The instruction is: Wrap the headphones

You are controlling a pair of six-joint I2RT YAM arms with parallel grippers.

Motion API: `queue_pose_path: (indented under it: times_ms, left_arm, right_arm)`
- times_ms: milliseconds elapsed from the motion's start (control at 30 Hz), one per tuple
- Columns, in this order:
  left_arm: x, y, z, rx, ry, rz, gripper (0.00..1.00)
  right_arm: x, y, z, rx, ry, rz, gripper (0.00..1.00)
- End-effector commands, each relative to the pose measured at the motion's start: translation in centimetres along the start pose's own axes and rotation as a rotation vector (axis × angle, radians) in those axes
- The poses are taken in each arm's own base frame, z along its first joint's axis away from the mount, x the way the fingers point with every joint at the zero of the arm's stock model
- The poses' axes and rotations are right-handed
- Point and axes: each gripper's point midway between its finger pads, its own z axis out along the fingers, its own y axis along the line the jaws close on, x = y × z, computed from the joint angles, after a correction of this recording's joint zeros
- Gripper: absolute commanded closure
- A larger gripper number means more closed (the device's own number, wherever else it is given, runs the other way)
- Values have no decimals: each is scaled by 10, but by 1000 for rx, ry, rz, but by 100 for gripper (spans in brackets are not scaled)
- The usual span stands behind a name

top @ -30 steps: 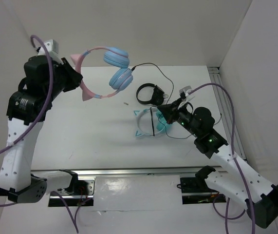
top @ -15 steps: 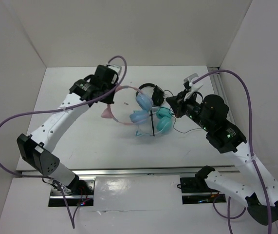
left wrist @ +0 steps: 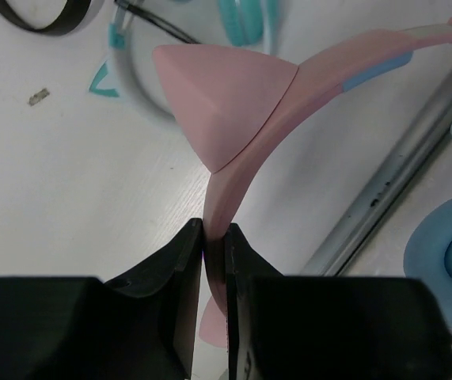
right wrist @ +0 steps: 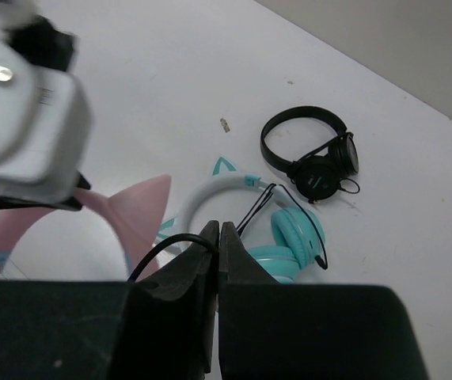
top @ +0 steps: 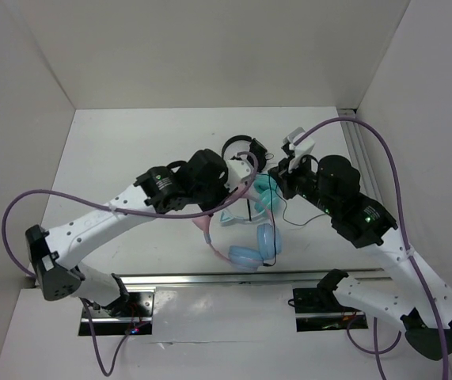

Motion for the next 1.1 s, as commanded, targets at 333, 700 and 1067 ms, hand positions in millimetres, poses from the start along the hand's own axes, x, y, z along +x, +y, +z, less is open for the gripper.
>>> queue_pose_path:
  times_ms: [333,700,1067]
  left_arm:
    - [-52,-51,-79,287,-307,115,100]
    - [-74,-53,-118,314,-432,128,100]
    - [-106,5,-186,30,-745,-147,100]
  right_arm:
    - [10,5,18,-23,32,-25,100]
    - [43,27,44,-139,107,-19,100]
    - [34,63,66,-321,-79,46,91]
